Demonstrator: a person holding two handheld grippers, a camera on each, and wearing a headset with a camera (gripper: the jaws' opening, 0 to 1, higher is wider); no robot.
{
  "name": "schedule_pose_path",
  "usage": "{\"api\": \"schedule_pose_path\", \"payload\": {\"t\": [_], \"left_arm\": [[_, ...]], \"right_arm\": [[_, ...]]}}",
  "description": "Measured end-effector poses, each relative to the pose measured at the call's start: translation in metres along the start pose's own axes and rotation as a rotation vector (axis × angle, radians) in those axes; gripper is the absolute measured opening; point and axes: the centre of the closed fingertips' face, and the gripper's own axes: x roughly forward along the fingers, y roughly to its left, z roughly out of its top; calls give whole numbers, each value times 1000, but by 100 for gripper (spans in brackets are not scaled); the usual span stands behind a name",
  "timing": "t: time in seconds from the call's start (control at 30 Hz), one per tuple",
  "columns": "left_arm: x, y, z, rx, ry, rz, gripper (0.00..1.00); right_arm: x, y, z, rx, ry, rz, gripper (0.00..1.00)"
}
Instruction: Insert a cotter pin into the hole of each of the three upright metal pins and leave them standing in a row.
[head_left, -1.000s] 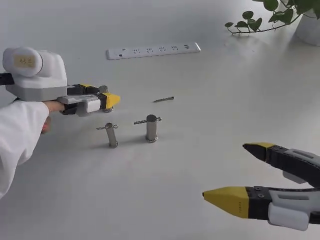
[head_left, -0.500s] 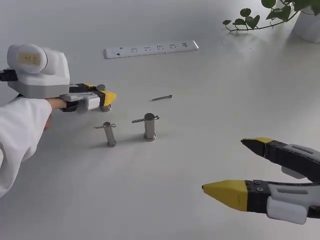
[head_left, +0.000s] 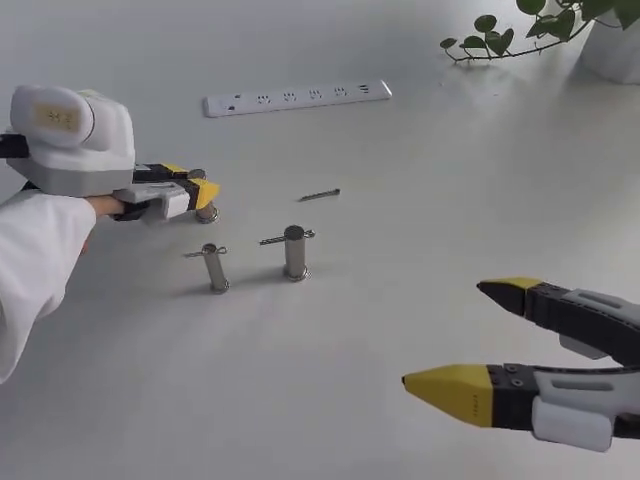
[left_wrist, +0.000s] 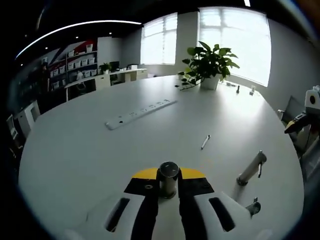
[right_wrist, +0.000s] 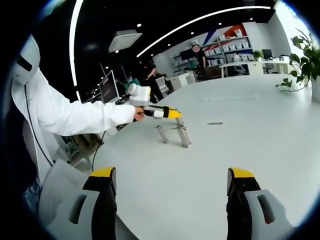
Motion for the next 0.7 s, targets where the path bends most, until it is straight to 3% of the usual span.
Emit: {"api": "schedule_pose_path", "payload": {"t": [0.07, 0.33, 0.43, 0.7], "left_arm": [[0, 0, 0, 15, -5, 5, 12], [-1, 6, 1, -29, -14, 40, 11], [-2, 10, 0, -6, 1, 58, 11], [-26, 16, 12, -12, -16, 61, 11]], "right_arm": [[0, 1, 0, -1, 2, 3, 90], [3, 3, -2, -2, 10, 13, 89], [3, 1, -1, -1, 8, 11, 89], [2, 1, 1, -6, 1, 10, 89]]}}
